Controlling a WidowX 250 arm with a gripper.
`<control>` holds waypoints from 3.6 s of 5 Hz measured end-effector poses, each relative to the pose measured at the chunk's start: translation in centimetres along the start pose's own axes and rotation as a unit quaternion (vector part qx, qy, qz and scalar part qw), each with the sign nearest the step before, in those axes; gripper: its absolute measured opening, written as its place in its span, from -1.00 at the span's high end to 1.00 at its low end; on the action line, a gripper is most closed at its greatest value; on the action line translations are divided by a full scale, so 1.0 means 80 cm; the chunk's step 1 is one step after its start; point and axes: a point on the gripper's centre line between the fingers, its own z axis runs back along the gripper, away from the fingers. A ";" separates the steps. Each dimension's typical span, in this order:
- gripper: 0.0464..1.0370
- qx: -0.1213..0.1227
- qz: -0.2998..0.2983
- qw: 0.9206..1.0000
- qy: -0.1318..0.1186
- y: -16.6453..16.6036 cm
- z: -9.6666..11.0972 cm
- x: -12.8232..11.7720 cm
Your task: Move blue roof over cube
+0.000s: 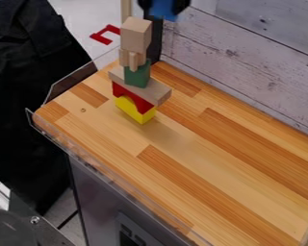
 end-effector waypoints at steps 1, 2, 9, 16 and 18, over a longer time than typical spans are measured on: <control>0.01 -0.004 0.012 1.000 -0.001 0.015 0.000 0.001; 0.01 -0.012 0.020 1.000 0.008 0.027 -0.006 0.000; -0.06 -0.021 0.033 0.999 0.034 0.045 -0.036 0.018; -0.93 0.057 -0.081 0.995 0.025 -0.036 -0.003 0.022; -0.93 0.063 -0.121 0.990 0.029 -0.087 -0.017 -0.009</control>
